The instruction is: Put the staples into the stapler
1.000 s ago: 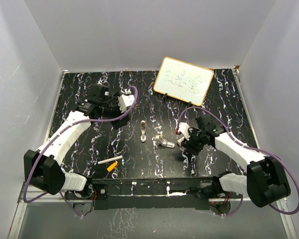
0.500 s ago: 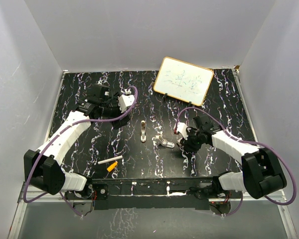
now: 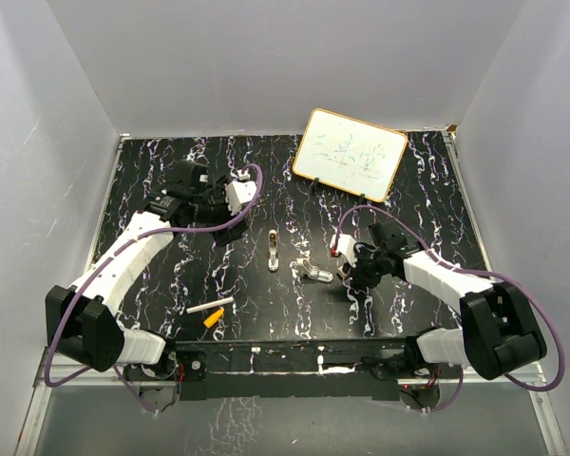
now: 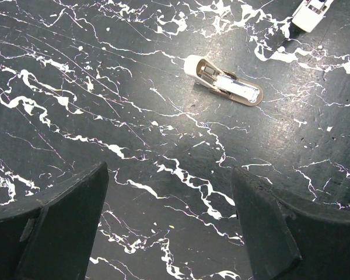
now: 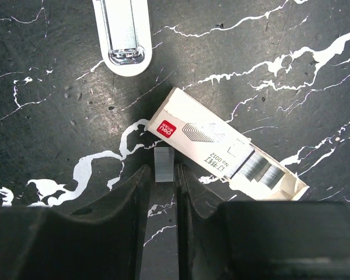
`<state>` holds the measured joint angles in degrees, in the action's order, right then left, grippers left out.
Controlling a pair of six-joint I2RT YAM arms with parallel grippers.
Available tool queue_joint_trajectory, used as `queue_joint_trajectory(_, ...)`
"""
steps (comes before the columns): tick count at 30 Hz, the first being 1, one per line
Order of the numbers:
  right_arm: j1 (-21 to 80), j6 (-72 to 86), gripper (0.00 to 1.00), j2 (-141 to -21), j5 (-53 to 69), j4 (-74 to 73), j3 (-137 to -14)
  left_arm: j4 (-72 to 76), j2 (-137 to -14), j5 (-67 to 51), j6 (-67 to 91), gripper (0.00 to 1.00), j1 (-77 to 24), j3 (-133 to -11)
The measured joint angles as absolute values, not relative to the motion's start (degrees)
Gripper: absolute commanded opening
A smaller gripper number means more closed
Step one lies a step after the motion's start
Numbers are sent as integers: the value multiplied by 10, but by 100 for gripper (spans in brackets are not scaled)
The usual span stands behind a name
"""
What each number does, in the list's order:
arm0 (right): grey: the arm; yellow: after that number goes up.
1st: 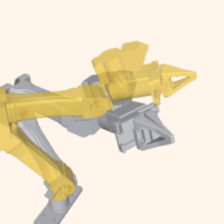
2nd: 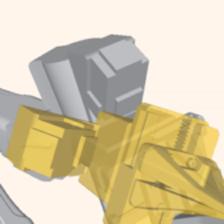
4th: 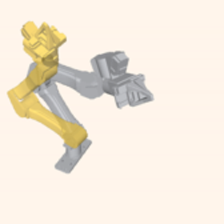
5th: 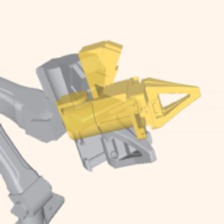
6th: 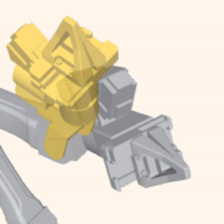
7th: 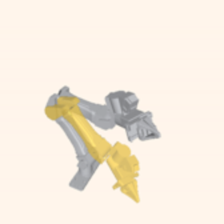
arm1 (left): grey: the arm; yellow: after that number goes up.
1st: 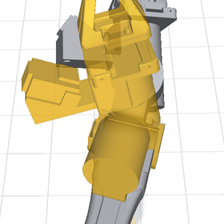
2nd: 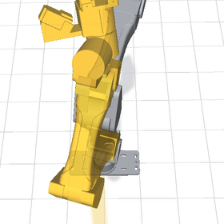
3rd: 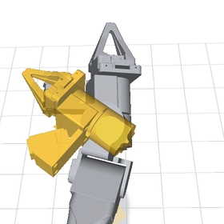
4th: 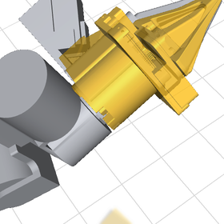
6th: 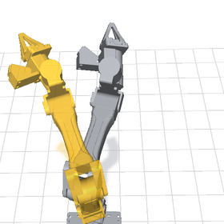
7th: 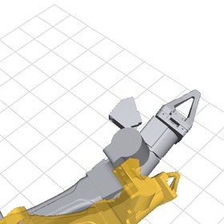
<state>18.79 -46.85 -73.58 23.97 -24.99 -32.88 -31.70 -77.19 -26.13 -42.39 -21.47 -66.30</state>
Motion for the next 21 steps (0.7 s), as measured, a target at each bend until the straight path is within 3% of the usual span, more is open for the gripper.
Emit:
queue_joint_trajectory(10, 188, -481, 31, -735, 237, -250, -329, -317, -772, -261, -424, 84, -215, -663)
queue_joint_trajectory(21, 188, -499, 31, -735, 235, -255, -330, -317, -772, -259, -424, 84, -215, -663)
